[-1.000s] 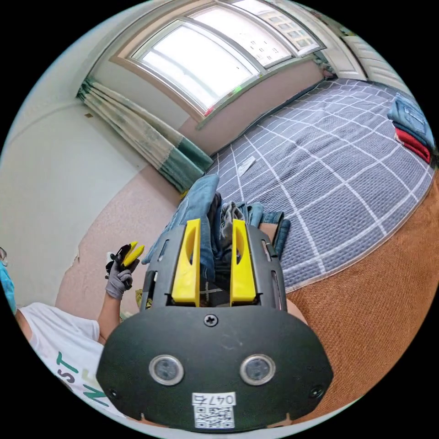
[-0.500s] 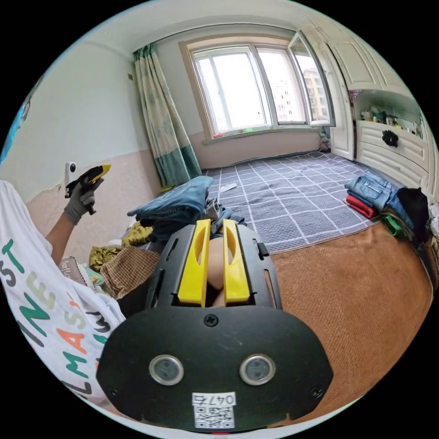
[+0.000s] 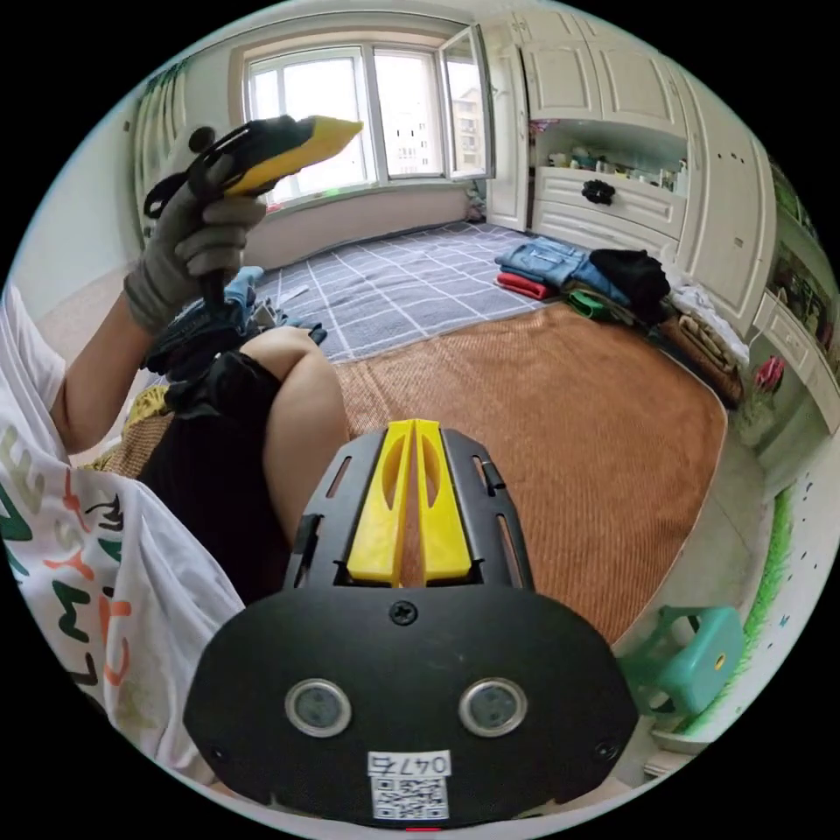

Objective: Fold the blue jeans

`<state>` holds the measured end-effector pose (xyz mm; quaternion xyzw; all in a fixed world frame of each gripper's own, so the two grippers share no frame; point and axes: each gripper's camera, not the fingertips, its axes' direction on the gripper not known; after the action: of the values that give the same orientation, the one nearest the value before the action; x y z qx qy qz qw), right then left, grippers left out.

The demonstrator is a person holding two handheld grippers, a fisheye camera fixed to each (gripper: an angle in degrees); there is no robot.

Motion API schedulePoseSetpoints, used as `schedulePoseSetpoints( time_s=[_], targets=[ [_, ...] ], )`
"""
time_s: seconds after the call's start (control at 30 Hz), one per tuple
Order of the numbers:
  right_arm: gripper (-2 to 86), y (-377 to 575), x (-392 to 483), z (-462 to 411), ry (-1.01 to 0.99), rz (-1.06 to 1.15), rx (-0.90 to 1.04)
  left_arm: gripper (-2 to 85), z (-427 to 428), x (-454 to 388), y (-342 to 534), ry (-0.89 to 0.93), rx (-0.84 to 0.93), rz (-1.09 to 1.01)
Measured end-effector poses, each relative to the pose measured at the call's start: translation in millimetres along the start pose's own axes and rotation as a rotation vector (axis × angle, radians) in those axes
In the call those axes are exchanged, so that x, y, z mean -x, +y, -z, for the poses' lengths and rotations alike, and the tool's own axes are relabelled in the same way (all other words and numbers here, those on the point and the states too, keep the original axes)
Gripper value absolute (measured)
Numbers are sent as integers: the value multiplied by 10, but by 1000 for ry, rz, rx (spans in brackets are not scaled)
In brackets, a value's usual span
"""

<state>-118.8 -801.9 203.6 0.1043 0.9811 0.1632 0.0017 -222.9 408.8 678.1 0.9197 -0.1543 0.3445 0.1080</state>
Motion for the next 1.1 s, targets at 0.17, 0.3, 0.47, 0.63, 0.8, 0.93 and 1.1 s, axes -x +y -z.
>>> schedulePoseSetpoints(
  time_s=[0.17, 0.3, 0.47, 0.63, 0.8, 0.93, 1.1],
  targets=[
    [-11, 464, -66, -63, 5, -114, 147, -10, -1328, 292, -946, -220, 84, -218],
    [-10, 537, 19, -103, 61, -99, 197, -10, -2132, 817, -1133, -252, 138, -263],
    [7, 207, -159, -227, 180, -104, 210, -10, -2889, 1950, -688, -303, 323, 15],
    [20, -353, -675, -527, 194, -86, 147, -10, -2892, 2545, -1236, -331, 258, 47],
    [32, -1221, -1489, -1077, 338, -32, 83, -10, -3036, 3258, -1250, -262, 236, 244],
    [52, -2075, -2593, -1569, 496, -138, 38, -10, -3239, 3618, -1321, -170, 218, 351],
    [77, -2705, -3908, -2012, 392, -413, 25, -10, -3550, 3717, -1540, -153, 282, 296]
  ],
)
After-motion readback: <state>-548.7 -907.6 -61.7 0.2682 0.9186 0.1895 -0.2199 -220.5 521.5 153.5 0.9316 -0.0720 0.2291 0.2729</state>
